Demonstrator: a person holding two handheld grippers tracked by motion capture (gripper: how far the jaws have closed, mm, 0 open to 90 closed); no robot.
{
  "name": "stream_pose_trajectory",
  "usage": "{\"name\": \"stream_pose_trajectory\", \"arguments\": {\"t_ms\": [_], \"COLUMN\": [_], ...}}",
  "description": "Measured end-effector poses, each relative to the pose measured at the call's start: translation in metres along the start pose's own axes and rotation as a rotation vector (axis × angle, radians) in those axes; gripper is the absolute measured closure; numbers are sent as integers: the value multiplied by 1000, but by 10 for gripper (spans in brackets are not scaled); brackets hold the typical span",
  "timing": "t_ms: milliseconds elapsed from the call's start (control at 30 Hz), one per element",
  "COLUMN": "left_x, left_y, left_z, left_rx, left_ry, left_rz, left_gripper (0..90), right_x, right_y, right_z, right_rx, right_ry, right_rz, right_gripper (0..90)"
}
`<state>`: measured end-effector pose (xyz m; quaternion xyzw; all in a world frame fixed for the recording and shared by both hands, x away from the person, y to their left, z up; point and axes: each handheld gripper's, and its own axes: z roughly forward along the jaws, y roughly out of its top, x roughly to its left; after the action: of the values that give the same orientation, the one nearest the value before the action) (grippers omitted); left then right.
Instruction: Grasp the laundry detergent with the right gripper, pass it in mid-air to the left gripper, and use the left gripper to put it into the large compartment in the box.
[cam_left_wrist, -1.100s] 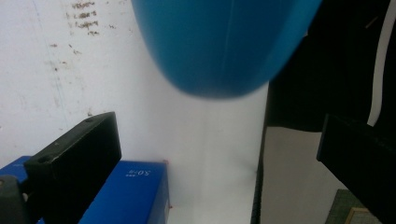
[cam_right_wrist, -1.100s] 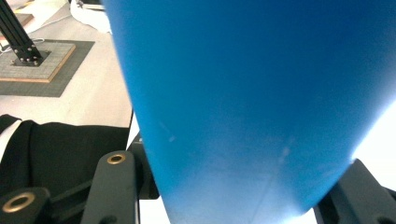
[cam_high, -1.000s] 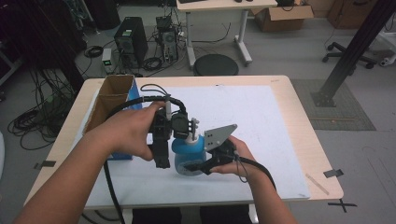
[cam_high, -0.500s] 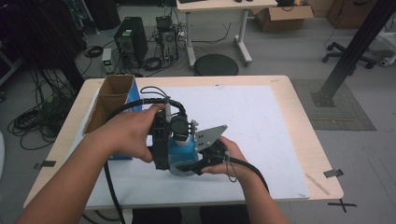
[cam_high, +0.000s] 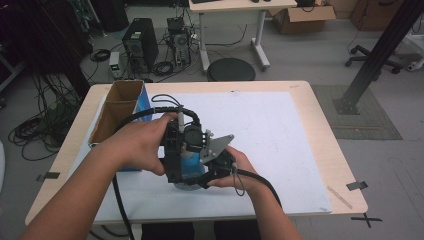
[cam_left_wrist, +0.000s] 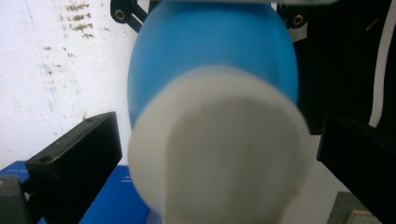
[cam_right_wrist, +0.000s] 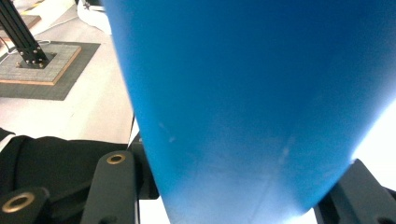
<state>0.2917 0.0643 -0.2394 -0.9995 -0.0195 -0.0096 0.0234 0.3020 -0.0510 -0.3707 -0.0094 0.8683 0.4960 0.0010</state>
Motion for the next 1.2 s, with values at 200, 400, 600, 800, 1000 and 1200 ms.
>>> {"name": "stream_pose_trajectory", "arguments": {"t_ms": [200,400,600,800,1000,1200], "left_x": [0,2,1,1,1,1], "left_y": [2,4,6,8,8,7], "left_z": [0,1,2,4,4,4], "left_rx": [0,4,-4,-3,-3,-1], "left_ry": [-2,0,-4,-10,-9,-10], "left_rz": [2,-5,-6,-8,-8,-13], "left_gripper": [6,13,16,52,99,138], "right_x": [0,1,0,-1,0,0], "right_y": [2,2,3,3,4,5], "right_z": [2,3,2,1,1,2], "right_rx": [-5,-4,-7,-15,-16,-15], "right_ry": [-3,-9,-7,-8,-4,-2], "right_rz": [-8,-7,-14,-21,-21,-24], "right_gripper": [453,453,453,453,453,452]}}
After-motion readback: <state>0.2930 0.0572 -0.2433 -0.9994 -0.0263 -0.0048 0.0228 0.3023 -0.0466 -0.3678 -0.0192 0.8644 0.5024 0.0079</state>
